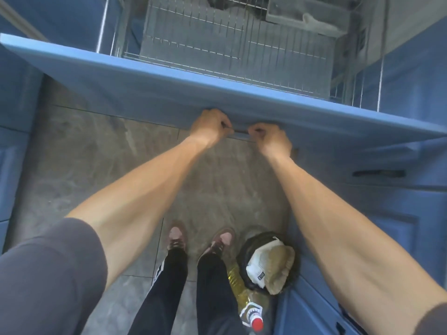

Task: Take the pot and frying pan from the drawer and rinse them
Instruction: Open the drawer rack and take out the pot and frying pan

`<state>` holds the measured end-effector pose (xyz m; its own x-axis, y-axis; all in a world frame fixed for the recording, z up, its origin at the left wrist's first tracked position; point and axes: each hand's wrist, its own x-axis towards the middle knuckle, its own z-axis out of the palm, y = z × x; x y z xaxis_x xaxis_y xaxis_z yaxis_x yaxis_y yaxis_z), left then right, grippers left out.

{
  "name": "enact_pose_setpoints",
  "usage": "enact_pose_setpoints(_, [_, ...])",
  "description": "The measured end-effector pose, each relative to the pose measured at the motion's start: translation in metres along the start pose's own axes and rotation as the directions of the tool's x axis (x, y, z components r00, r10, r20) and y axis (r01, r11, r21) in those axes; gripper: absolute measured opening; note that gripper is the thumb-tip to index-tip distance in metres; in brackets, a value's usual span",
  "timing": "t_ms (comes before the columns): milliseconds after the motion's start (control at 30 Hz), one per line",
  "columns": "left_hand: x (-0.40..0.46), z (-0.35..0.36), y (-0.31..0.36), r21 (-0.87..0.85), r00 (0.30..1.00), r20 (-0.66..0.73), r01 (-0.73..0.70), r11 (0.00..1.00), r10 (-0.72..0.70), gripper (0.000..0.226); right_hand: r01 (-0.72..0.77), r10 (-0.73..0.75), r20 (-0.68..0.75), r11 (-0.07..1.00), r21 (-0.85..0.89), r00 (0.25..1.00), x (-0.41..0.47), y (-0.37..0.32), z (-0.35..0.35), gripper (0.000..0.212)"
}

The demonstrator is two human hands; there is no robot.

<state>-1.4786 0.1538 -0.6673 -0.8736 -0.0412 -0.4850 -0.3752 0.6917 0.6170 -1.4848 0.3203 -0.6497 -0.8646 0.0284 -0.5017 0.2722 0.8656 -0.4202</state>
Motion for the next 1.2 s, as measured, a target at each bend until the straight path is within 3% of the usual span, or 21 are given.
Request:
enact_pose_setpoints(200, [0.044, -0.02, 0.021, -0.034, 0.999, -0.019, 0.042, 0.999, -0.043, 0.003, -0.12, 0.119, 0.077, 0.993, 0.003, 0.99, 0.053, -0.029, -0.027, 0.02])
enact_pose_setpoints(500, [0.148, -0.068, 0.062, -0.039, 0.997, -0.039, 0.064, 0.997, -0.065, 0.015, 0.066, -0.076, 0.079, 0.99, 0.125, 0.994, 0.145, -0.059, -0.066, 0.024])
enact_pose_setpoints(1067, [0.248, -0.111, 0.094, -0.051, 0.995, -0.03, 0.095, 0.994, -0.097, 0.013, -0.083, 0.051, 0.179, 0.981, 0.177, 0.982, 0.255, -0.107, -0.117, 0.012])
enact_pose_setpoints(1200, [0.269, -0.117, 0.096, -0.107, 0.994, 0.031, 0.111, 0.988, -0.108, 0.015, -0.154, 0.122, 0.196, 0.976, 0.154, 0.973, 0.275, -0.118, -0.125, 0.008])
